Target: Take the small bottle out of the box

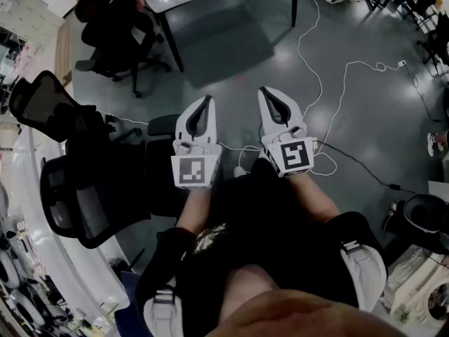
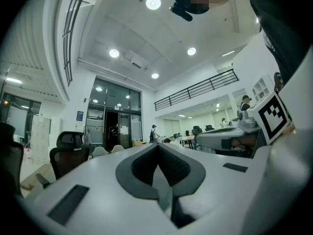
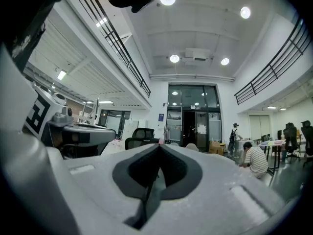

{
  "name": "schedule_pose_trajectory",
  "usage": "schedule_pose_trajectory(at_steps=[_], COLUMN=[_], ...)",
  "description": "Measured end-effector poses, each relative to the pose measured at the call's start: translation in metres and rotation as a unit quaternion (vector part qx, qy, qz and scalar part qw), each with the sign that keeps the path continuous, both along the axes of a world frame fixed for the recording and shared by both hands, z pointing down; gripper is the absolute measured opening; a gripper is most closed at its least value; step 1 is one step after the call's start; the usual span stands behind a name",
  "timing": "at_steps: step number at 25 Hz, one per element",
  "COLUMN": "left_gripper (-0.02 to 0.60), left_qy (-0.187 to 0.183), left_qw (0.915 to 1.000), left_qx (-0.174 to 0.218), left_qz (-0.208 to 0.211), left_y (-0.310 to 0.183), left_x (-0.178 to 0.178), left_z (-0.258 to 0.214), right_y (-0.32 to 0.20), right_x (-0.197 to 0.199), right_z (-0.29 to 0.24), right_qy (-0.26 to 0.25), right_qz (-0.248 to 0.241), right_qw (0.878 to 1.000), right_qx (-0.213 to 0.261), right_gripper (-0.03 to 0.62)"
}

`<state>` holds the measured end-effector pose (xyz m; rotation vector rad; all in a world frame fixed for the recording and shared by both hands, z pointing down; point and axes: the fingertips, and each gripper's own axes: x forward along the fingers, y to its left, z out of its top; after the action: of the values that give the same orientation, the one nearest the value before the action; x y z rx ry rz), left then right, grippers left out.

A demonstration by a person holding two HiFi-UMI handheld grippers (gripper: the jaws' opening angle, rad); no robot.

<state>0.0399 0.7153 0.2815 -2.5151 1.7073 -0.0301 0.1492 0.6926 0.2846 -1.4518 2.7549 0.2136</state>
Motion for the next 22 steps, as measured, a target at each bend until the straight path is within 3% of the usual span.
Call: schedule_pose_trajectory(at_steps=[22], left_gripper=[0.011], left_qy=[-0.003], left_qw=[0.9999], left_qx=[0.001], left_qz=[-0.012], left_y=[0.016], left_x=[-0.029], left_z=[0.005], right_y=[0.016], right_x=[-0.033], right_z=[-0.004], right_qy=[-0.01], right_qz=[-0.026], right_qw=[1.0], right_qx=[0.015], right_gripper=[-0.005])
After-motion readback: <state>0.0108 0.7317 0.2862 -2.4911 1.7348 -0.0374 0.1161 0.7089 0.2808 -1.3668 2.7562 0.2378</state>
